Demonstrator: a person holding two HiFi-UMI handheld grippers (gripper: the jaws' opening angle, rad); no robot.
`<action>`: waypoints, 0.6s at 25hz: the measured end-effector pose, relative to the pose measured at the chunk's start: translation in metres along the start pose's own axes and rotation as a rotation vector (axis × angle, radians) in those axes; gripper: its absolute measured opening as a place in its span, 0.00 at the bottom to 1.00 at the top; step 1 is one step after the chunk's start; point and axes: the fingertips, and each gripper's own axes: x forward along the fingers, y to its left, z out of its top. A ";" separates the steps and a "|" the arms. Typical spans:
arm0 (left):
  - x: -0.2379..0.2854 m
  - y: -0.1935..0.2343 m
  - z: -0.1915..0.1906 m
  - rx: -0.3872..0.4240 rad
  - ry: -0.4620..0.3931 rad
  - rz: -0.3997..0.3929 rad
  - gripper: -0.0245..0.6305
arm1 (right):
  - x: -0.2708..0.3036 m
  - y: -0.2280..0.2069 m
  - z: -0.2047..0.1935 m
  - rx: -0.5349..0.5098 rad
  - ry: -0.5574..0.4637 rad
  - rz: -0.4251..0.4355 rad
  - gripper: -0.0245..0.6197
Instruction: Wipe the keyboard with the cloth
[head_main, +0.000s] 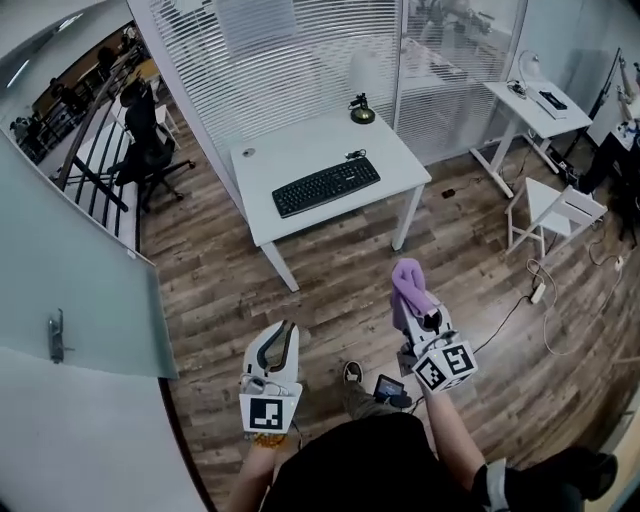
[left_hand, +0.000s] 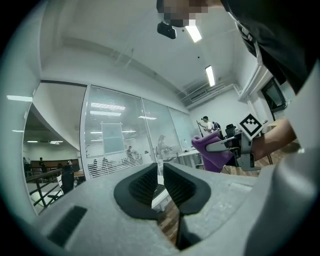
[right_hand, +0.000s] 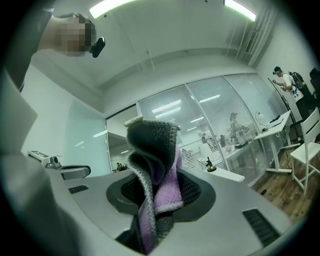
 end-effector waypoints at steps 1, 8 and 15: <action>0.015 0.003 -0.005 -0.014 0.035 -0.002 0.11 | 0.012 -0.013 0.001 0.010 -0.002 -0.003 0.23; 0.131 0.029 -0.032 -0.044 0.083 -0.054 0.11 | 0.108 -0.066 0.002 0.056 -0.015 0.026 0.23; 0.191 0.064 -0.048 -0.051 0.036 -0.054 0.11 | 0.174 -0.087 -0.012 0.066 0.081 0.067 0.23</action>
